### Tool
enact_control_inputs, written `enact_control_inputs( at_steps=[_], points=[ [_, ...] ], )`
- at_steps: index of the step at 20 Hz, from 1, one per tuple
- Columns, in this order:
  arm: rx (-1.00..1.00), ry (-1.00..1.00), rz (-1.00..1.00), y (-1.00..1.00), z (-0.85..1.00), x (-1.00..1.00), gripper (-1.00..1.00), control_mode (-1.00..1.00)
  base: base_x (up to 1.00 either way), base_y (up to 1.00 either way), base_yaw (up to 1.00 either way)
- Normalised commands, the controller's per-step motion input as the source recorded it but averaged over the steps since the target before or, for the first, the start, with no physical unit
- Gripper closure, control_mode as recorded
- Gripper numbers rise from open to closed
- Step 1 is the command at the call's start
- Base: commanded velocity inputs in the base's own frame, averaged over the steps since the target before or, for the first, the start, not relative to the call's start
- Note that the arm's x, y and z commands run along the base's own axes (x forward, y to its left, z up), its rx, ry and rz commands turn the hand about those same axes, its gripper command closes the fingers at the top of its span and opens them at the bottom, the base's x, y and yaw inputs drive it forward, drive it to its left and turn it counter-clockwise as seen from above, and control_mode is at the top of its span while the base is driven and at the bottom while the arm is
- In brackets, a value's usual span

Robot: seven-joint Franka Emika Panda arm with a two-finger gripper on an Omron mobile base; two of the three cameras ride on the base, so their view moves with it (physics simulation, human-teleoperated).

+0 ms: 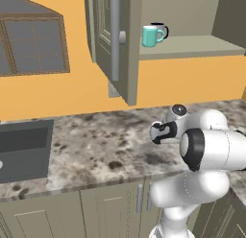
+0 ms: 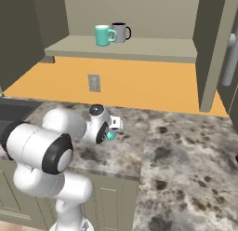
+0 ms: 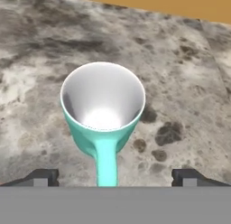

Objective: Pick the mug on the counter and place it in the cabinet with the handle facing the right, like the mugs already inside.

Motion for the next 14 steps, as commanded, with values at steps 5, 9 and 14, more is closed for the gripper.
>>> enact_control_inputs(
  at_steps=[5,9,14],
  points=[
    [0.00,0.00,0.00,0.11,-0.17,0.26,-1.00,-1.00,0.00,0.00,0.00],
    [0.04,0.00,0.00,0.00,-0.27,0.12,-1.00,-1.00,0.00,0.00,0.00],
    [0.06,0.00,0.00,-0.05,-0.33,0.03,1.00,-1.00,0.00,0.00,0.00]
  ],
)
